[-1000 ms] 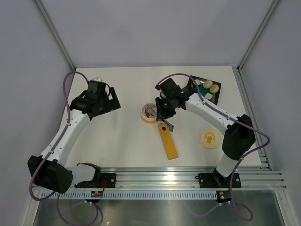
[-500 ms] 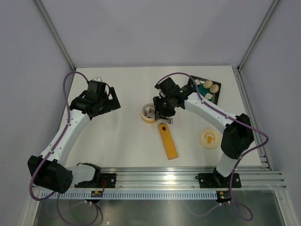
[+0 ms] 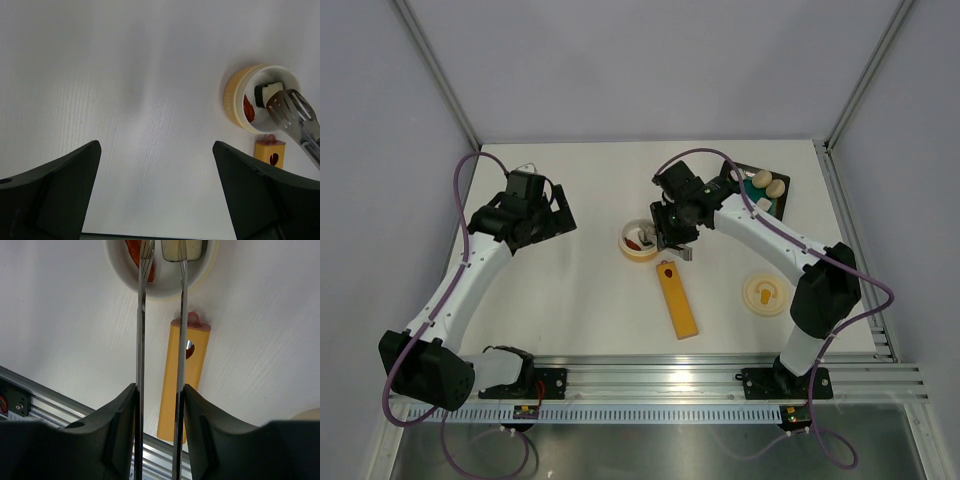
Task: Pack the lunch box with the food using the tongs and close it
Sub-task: Place the fake food in the packing box, then pick up the fake food from the plate.
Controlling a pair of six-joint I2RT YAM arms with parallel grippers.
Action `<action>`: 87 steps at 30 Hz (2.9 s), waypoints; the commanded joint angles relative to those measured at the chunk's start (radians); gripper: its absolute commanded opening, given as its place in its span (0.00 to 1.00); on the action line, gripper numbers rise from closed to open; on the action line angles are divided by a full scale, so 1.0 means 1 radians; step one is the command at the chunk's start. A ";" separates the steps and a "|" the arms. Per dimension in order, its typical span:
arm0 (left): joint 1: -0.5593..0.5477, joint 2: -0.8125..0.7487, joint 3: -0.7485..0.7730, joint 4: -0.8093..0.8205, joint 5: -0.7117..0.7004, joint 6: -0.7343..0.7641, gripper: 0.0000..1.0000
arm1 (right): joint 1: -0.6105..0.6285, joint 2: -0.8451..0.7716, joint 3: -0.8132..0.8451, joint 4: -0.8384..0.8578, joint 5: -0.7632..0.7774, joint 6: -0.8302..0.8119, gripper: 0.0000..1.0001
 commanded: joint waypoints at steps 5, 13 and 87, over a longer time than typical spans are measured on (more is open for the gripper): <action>0.005 -0.021 0.011 0.030 0.000 0.023 0.99 | -0.029 -0.088 0.068 -0.034 0.092 -0.043 0.46; 0.006 -0.021 0.011 0.028 0.003 0.031 0.99 | -0.142 -0.162 0.032 -0.033 0.093 -0.045 0.46; 0.014 0.050 -0.002 0.034 0.042 0.051 0.99 | -0.543 0.113 0.079 -0.011 0.127 -0.140 0.59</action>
